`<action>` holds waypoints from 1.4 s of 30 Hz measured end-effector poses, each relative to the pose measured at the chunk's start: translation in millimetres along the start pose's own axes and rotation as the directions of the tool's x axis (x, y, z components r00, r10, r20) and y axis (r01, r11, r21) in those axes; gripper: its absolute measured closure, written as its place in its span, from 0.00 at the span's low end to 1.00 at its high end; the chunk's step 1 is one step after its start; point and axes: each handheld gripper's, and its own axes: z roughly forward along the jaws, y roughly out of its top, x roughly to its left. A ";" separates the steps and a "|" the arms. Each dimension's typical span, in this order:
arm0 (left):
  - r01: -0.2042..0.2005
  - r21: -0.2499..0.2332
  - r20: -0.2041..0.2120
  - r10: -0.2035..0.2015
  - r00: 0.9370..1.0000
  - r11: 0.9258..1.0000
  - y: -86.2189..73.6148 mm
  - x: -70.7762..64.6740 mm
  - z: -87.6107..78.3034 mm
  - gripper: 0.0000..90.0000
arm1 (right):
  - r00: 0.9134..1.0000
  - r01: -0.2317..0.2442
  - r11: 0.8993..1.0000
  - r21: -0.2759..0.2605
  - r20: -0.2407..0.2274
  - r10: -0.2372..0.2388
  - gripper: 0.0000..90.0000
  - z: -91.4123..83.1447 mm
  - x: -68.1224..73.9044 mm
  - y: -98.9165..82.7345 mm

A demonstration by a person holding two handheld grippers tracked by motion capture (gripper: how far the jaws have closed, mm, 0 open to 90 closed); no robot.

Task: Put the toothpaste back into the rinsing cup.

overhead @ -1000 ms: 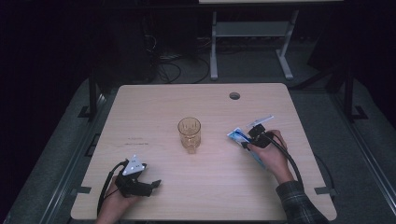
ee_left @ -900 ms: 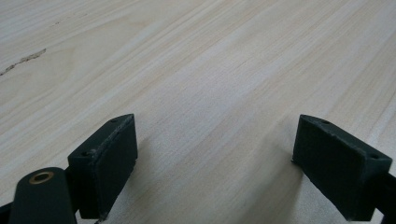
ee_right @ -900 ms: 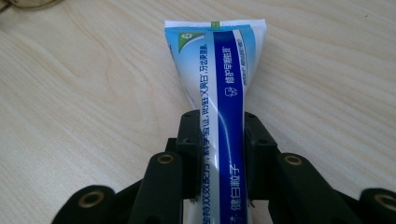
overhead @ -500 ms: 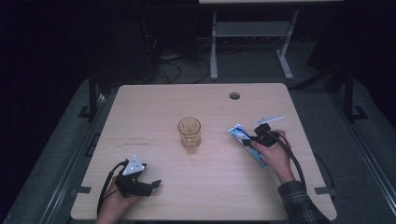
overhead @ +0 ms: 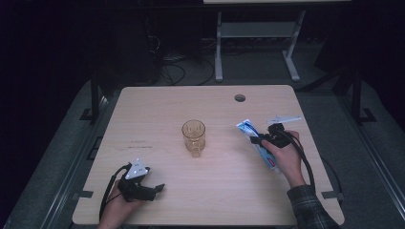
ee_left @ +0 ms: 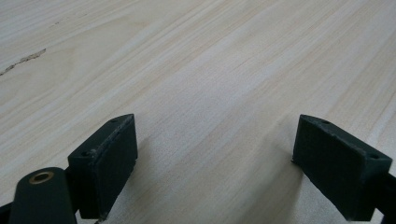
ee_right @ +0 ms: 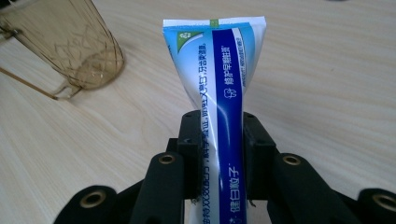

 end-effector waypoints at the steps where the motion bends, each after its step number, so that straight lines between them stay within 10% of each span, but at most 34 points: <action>1: 0.001 0.000 0.000 -0.001 1.000 1.000 0.0 0.0 0.0 0.15 | 1.000 -0.005 1.000 -0.018 -0.006 0.005 0.81 -3.5 0.2 1.4; 17: 0.001 0.000 0.000 -0.001 1.000 1.000 0.0 0.0 0.0 0.15 | 0.998 -0.006 0.983 -0.184 -0.059 -0.005 0.81 -31.9 8.0 13.4; 42: 0.000 0.000 0.001 0.000 1.000 1.000 0.0 0.0 0.0 0.15 | 0.992 0.013 0.958 -0.287 -0.114 -0.048 0.81 -43.1 18.8 35.9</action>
